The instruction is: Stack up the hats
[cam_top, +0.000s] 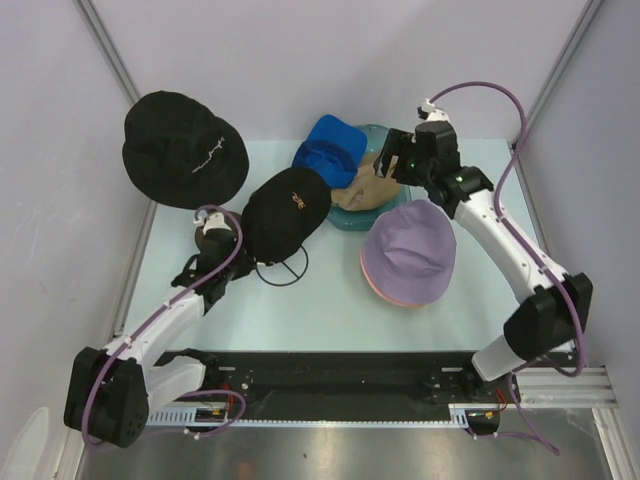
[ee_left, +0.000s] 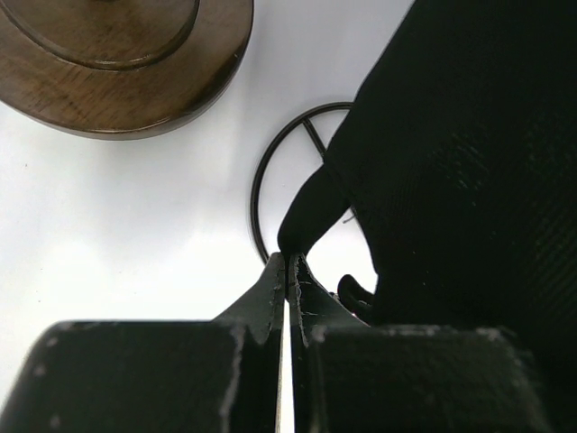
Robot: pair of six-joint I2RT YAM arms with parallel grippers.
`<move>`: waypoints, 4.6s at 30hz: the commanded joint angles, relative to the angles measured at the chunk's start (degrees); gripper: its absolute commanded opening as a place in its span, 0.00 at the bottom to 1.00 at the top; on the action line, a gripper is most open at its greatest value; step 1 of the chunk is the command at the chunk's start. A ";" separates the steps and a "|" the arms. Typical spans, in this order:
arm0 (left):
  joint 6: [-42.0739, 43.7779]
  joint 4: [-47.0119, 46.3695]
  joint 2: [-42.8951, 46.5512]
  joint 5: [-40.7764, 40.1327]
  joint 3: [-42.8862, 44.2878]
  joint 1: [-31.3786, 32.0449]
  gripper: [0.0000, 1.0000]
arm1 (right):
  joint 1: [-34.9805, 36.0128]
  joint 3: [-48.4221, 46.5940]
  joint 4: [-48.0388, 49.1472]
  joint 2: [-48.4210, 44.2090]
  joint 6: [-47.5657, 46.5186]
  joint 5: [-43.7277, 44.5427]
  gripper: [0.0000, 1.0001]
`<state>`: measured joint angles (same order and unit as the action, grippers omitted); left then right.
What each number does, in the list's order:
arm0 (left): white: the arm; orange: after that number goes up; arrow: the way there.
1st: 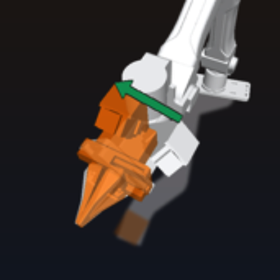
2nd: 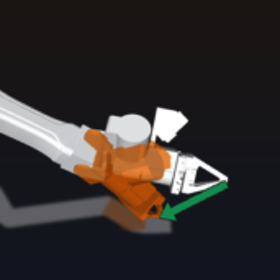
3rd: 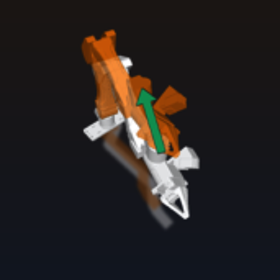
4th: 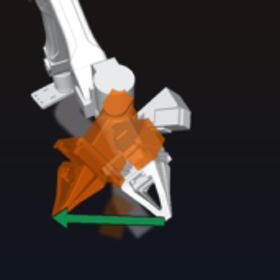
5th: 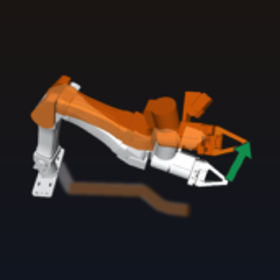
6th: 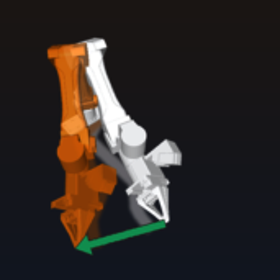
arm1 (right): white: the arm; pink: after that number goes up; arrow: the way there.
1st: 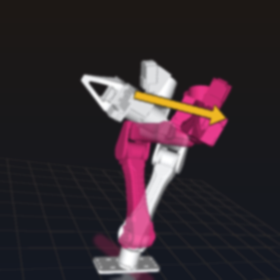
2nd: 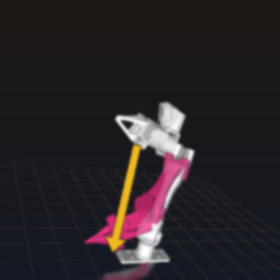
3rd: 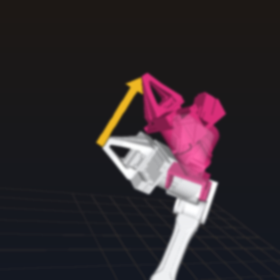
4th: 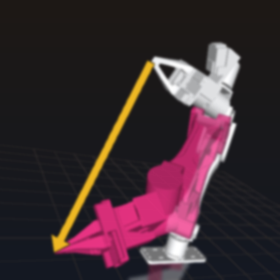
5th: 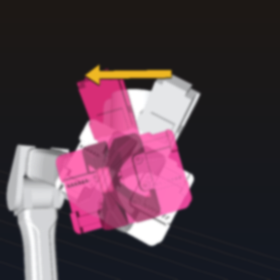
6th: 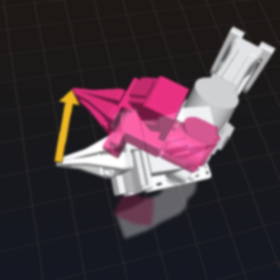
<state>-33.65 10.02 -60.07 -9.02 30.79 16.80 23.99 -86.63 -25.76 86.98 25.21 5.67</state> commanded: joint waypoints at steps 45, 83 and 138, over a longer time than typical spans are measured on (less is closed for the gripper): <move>-5.55 20.75 22.81 -2.95 8.85 -2.38 0.86 | -9.04 -30.09 -4.57 35.90 -2.80 -5.04 0.00; 15.37 -3.23 0.32 22.37 37.94 10.01 0.84 | -7.11 -21.40 5.53 1.19 -5.35 -18.32 0.00; 28.65 -4.22 -17.36 19.27 57.28 24.07 0.00 | -11.06 -12.78 -0.60 -11.31 -0.25 -32.40 0.00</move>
<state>-2.98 7.84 -78.83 3.38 84.05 40.38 15.25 -99.22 -24.49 75.42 23.92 -29.95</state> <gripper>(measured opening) 0.054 0.015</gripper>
